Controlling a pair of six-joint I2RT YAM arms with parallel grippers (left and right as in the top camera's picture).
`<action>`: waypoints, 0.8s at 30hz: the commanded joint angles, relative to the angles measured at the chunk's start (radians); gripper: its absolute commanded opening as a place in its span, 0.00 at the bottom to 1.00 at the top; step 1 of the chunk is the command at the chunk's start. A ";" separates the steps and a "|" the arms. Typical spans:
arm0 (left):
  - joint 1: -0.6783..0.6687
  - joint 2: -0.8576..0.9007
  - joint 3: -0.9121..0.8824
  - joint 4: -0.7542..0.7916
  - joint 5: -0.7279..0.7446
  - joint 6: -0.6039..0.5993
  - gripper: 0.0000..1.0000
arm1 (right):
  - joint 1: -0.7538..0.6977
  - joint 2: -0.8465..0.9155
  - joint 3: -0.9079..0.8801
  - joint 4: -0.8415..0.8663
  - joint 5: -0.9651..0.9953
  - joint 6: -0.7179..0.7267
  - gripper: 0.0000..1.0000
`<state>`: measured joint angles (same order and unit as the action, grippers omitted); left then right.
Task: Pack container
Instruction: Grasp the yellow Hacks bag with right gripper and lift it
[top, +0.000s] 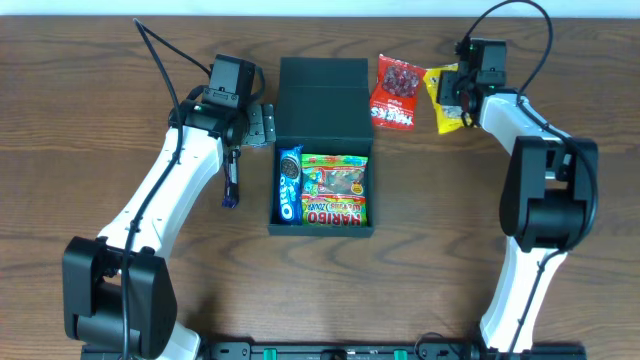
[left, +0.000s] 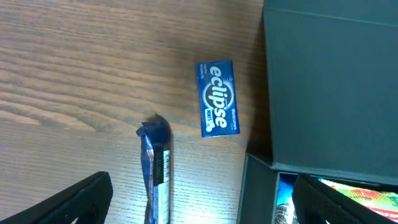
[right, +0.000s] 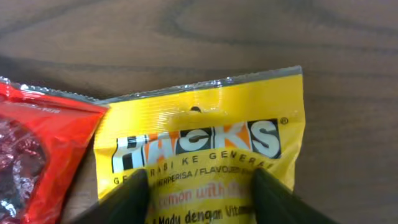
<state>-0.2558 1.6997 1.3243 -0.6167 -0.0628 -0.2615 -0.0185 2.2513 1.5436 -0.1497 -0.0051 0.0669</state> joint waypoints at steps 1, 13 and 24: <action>0.004 -0.018 0.016 0.001 0.012 0.007 0.94 | 0.001 0.026 0.015 -0.022 0.023 0.024 0.28; 0.021 -0.065 0.031 0.005 -0.002 0.060 0.94 | 0.000 -0.114 0.015 -0.135 0.032 0.030 0.01; 0.089 -0.141 0.038 0.030 -0.053 0.060 0.95 | 0.083 -0.423 0.015 -0.229 -0.095 -0.083 0.01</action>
<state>-0.1818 1.5806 1.3312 -0.5919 -0.0914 -0.2119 0.0147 1.8606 1.5547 -0.3672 -0.0177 0.0429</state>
